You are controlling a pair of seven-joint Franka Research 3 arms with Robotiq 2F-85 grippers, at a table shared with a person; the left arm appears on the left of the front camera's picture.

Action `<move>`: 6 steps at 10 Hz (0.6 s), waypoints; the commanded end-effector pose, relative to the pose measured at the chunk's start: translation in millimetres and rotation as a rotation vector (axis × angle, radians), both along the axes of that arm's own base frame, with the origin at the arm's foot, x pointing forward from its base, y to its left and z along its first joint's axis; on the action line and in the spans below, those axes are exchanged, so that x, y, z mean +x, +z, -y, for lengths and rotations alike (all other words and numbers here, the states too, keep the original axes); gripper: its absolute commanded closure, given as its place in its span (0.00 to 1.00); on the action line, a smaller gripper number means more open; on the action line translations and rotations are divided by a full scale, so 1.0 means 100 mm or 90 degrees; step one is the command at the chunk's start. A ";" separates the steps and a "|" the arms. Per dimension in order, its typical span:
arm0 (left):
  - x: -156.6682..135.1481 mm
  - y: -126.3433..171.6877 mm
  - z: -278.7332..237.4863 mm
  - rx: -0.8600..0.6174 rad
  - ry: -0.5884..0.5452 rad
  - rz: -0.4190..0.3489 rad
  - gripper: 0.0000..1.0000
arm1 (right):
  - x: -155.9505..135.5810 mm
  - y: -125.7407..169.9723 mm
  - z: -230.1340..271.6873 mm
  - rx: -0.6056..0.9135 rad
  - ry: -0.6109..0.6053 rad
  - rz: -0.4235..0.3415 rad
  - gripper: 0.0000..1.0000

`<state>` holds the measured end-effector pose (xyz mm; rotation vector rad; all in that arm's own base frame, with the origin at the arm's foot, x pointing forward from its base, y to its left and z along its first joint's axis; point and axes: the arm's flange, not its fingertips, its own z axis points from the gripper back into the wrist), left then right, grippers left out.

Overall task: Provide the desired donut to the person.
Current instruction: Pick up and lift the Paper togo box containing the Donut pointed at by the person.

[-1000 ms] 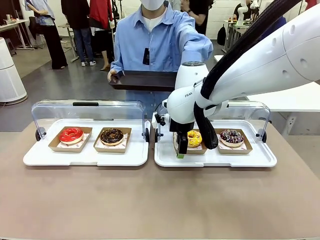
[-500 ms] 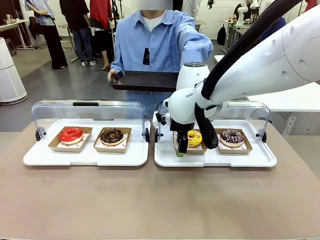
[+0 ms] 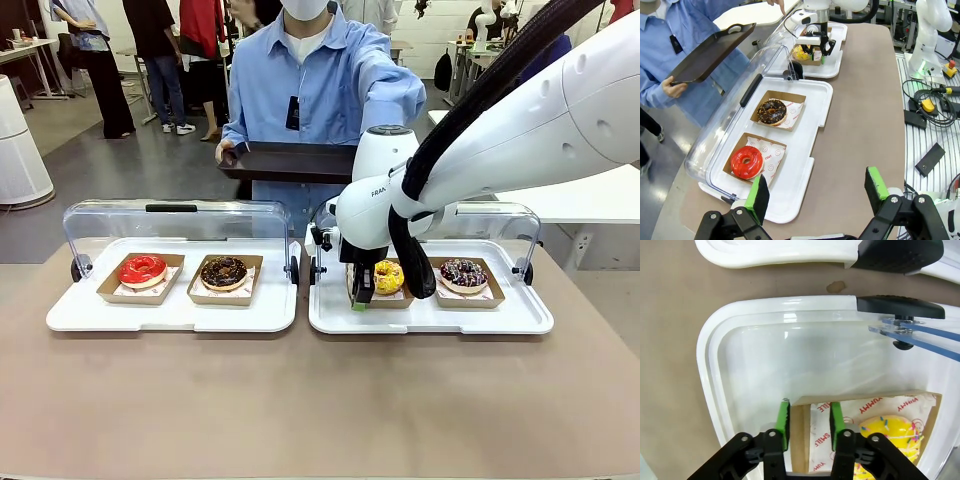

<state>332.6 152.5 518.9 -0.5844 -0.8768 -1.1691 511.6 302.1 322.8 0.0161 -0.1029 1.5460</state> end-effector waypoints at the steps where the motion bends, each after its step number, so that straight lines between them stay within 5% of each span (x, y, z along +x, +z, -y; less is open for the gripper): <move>1: -0.01 0.01 -0.01 -0.005 0.000 0.003 0.00 | 0.03 -0.07 0.03 -0.005 0.015 0.012 1.00; 6: -0.01 0.01 -0.01 -0.005 0.000 0.003 0.00 | -0.04 -0.02 0.01 -0.012 0.016 0.010 1.00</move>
